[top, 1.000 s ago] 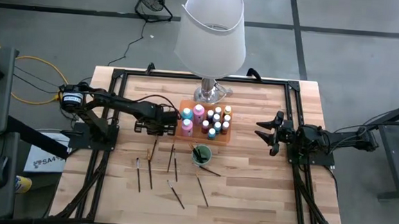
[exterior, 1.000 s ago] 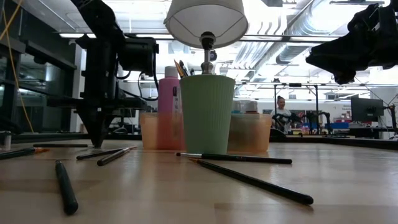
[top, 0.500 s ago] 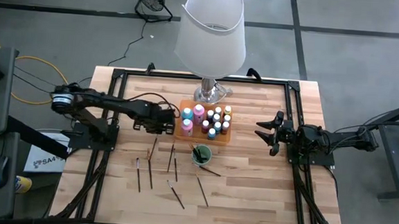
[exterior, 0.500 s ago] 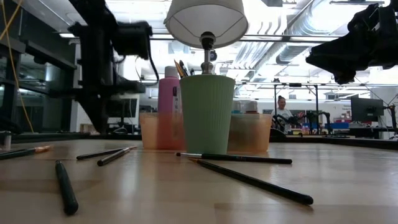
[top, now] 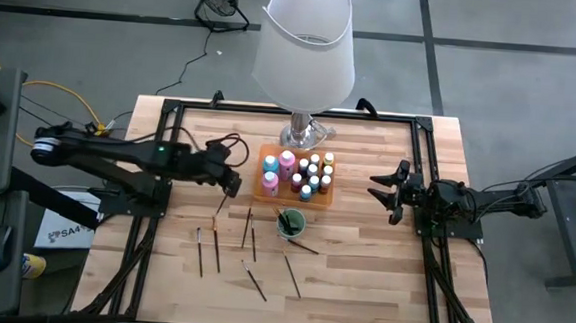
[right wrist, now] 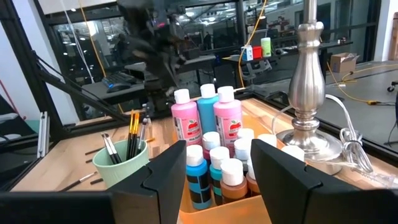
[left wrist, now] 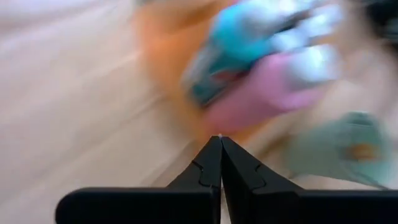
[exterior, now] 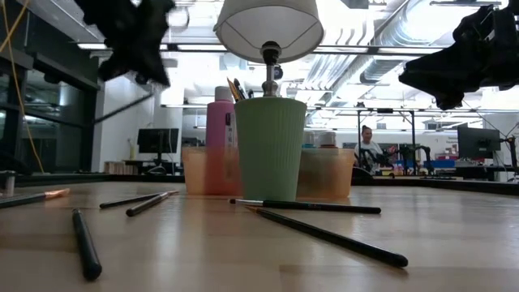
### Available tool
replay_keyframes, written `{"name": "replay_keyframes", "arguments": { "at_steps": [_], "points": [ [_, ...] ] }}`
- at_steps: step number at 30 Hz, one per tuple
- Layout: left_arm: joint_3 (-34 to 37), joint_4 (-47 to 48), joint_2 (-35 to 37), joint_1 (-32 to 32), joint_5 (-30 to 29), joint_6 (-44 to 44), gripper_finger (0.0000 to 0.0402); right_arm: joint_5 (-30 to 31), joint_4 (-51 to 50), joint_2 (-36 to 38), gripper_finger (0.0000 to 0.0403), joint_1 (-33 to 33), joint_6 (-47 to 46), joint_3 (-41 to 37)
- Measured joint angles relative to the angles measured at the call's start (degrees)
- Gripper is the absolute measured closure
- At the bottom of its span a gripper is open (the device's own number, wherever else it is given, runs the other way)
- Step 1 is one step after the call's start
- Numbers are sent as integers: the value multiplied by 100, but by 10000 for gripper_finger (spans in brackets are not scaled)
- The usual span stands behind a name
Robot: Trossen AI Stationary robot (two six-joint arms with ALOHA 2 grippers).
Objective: Pick & Place Paint Supplies
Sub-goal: Put the gray paintbrushes into the green cup
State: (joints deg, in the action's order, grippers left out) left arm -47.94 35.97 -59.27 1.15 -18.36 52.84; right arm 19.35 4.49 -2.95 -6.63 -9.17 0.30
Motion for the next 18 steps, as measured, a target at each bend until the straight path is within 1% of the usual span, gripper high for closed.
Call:
{"name": "replay_keyframes", "arguments": {
  "at_steps": [3, 6, 9, 14, 18],
  "points": [
    [-5, -630, 248, 187, -3, -873, 401, 0, 1, -1, 229, 0, 0, 0],
    [-7, -1259, 257, 351, 15, -1577, 401, 0, 2, -1, 229, 0, 0, 0],
    [-7, -2045, 201, 430, 225, -2356, 401, 0, 2, -1, 229, 0, 0, 2],
    [-11, -3446, -59, 426, 1042, -3516, 401, 0, 2, -1, 229, 0, 0, 1],
    [-11, -4318, -362, 426, 1790, -4292, 401, 0, 2, -1, 229, 0, 0, 2]
  ]
}}
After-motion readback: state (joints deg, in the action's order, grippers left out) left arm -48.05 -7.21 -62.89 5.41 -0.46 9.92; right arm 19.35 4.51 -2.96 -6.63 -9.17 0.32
